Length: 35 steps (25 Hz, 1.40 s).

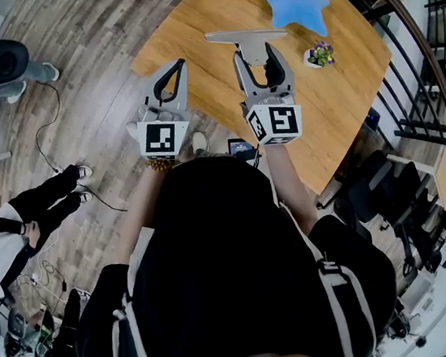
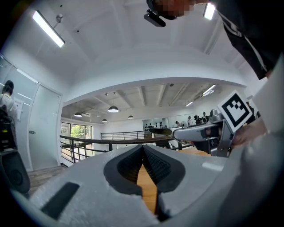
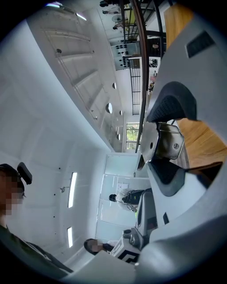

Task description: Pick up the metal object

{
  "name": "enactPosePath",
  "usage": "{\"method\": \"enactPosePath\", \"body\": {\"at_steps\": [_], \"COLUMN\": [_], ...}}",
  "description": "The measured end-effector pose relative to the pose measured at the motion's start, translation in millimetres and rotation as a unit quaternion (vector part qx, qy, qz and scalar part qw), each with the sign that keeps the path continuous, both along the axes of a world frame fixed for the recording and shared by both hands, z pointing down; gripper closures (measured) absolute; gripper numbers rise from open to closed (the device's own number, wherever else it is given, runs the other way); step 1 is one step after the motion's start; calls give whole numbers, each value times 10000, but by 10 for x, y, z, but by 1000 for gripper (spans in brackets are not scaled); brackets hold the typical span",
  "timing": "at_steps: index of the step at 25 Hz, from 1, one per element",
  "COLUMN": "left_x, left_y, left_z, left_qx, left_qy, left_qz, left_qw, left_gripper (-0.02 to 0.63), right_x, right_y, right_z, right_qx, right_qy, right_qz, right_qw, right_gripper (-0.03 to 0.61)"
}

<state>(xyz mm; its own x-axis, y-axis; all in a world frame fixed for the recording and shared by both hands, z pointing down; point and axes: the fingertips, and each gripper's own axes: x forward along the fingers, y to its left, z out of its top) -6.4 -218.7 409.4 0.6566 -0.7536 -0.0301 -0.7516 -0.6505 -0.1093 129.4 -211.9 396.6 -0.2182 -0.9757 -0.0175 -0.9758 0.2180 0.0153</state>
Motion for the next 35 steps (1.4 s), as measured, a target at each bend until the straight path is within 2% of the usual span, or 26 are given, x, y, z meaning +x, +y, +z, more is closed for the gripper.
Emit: {"method": "enactPosePath", "body": {"at_steps": [6, 15, 35], "left_x": [59, 158, 130], "left_y": [91, 159, 184], "left_z": [40, 200, 291], "left_qx": [-10, -181, -232], "left_qy": [11, -20, -100], "left_qz": [32, 81, 89], "left_qw": [10000, 9998, 9996], "left_gripper": [603, 603, 603], "right_x": [-59, -140, -122], "right_y": [145, 248, 262], "right_z": [113, 328, 371], "right_qx": [-52, -269, -328], "right_qy": [-94, 30, 205], "right_qz": [157, 154, 99], "right_qw": [9998, 9995, 9992], "right_gripper": [318, 318, 318]}}
